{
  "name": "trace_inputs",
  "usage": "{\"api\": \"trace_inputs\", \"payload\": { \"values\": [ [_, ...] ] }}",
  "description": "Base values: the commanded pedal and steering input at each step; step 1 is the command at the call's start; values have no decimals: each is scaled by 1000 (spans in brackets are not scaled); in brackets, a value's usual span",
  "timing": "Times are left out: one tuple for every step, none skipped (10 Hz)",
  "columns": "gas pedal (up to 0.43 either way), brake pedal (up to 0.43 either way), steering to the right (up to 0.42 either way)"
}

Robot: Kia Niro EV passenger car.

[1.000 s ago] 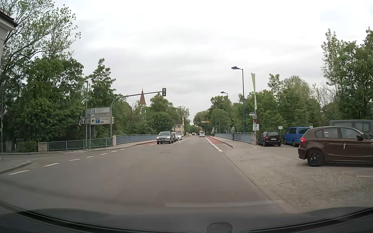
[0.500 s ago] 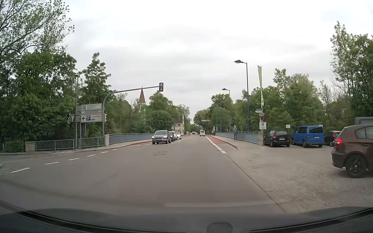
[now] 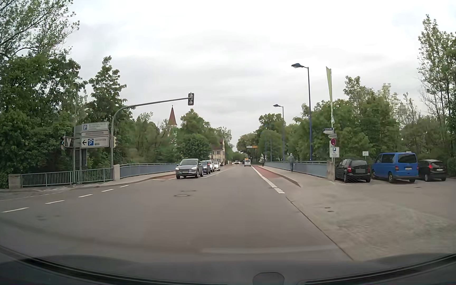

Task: Follow the waypoints while adhering to traffic rules and regulations

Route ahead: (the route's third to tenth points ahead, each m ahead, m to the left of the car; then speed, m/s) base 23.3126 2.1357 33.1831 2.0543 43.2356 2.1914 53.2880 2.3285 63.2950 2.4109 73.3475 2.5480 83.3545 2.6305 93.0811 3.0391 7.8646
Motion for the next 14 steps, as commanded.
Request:
{"api": "trace_inputs", "payload": {
  "values": [
    [429, 0, -3],
    [409, 0, -3],
    [398, 0, -3],
    [378, 0, -3],
    [370, 0, -3],
    [339, 0, -3],
    [331, 0, -3],
    [319, 0, -2],
    [311, 0, 0],
    [287, 0, 1],
    [280, 0, 1],
    [280, 0, 1],
    [260, 0, 1],
    [240, 0, 1]
  ]
}}
